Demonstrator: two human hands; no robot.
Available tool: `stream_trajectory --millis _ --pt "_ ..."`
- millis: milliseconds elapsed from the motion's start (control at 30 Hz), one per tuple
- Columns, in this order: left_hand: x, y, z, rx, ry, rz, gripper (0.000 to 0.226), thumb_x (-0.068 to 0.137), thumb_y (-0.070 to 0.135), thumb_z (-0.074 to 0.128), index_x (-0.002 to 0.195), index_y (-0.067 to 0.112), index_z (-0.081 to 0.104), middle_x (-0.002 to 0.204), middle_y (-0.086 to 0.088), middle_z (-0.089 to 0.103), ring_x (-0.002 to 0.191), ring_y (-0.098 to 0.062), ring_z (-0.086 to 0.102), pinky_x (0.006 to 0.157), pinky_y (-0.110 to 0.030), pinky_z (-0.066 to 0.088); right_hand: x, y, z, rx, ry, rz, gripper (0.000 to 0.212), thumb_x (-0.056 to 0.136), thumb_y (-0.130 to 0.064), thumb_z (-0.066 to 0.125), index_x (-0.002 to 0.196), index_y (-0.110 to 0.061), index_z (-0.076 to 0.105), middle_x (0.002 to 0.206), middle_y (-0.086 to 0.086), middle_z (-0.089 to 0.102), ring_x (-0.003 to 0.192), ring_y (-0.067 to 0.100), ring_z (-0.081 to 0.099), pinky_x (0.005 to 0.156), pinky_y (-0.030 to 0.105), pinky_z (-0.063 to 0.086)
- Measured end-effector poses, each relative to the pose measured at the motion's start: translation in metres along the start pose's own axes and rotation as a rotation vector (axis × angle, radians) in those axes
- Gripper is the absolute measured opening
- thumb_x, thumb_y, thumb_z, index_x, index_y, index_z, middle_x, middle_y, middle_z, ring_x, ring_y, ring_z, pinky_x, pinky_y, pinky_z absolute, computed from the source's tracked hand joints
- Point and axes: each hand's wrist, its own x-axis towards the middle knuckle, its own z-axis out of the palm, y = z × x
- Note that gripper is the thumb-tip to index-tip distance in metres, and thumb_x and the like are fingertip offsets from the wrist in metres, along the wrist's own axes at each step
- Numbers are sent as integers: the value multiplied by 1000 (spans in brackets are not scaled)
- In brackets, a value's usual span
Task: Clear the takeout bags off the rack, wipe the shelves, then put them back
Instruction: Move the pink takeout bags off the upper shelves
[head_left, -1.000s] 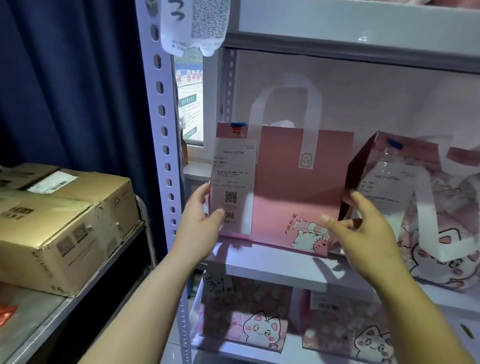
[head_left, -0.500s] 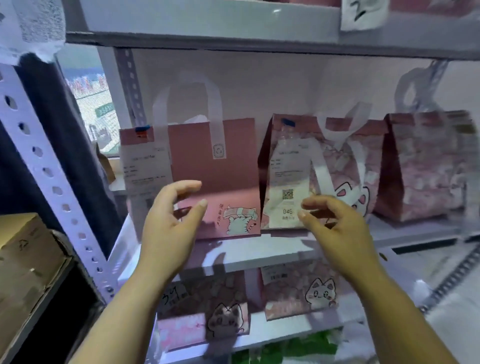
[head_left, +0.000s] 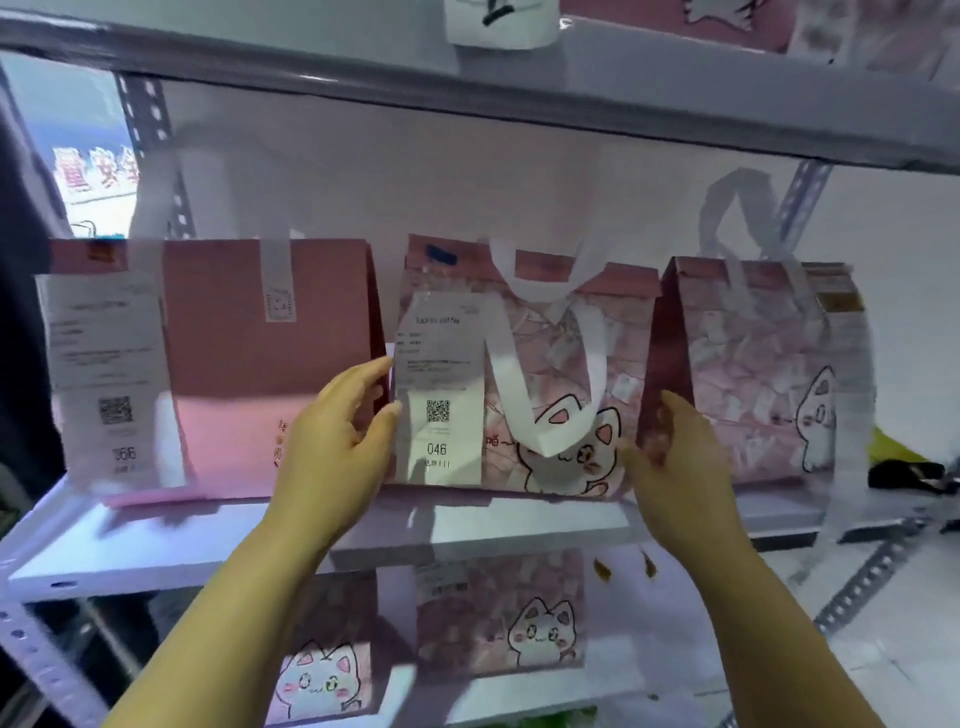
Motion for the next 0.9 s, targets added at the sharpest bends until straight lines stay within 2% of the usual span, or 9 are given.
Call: stream_trajectory --millis 100,200,267,433,533,600,667,800,900 --pt "-2 1 9 62 32 -19 42 91 16 55 131 30 51 107 37 49 92 19 52 71 -1 39 10 12 3 11 -147 -30 64 91 -13 55 147 -19 25 142 7 42 127 24 44 106 36 35" --pt "-1 1 13 66 42 -55 43 92 10 52 132 25 51 104 38 48 88 32 44 72 4 36 15 19 4 56 -261 -63 66 91 -8 50 147 -25 20 142 3 44 129 22 44 107 46 37" --pt "0 2 14 22 49 -71 44 92 4 50 131 23 52 109 30 54 91 31 45 75 4 37 18 22 2 77 -271 -70 65 93 -8 48 148 -26 18 143 2 43 129 21 43 107 46 37" --pt "-2 5 15 -31 36 -99 44 92 3 46 126 30 55 107 34 56 103 9 55 80 -24 48 25 24 -2 80 -274 -105 63 92 -10 51 147 -25 23 141 4 45 127 23 46 105 47 39" --pt "-3 6 15 -17 51 -98 42 92 4 49 125 29 56 108 33 56 101 13 55 80 -20 47 24 21 -2 108 -280 -107 59 91 -13 53 144 -24 28 133 1 54 118 19 53 100 43 44" --pt "-3 6 14 -12 73 -102 38 91 9 53 123 28 58 110 26 60 99 14 54 77 -16 45 24 19 -3 168 -269 -89 56 90 -15 58 140 -23 35 120 -3 62 106 12 60 94 37 49" --pt "-3 6 12 -12 99 -114 32 90 14 57 119 28 60 110 17 63 97 11 56 74 -14 45 26 19 -6 110 -242 -106 51 87 -23 61 134 -21 42 116 -1 62 102 14 61 92 40 50" --pt "-4 11 5 34 108 -63 23 88 20 59 109 29 63 104 16 63 90 8 59 65 -12 43 23 17 -18 -18 -92 -152 42 84 -29 65 123 -21 53 109 -3 60 93 13 56 77 27 41" --pt "-3 20 2 103 87 15 19 88 21 59 105 26 65 100 17 62 88 6 59 66 -11 43 13 13 -29 -64 5 -185 36 84 -26 66 118 -21 58 104 -6 58 87 11 53 76 27 38"
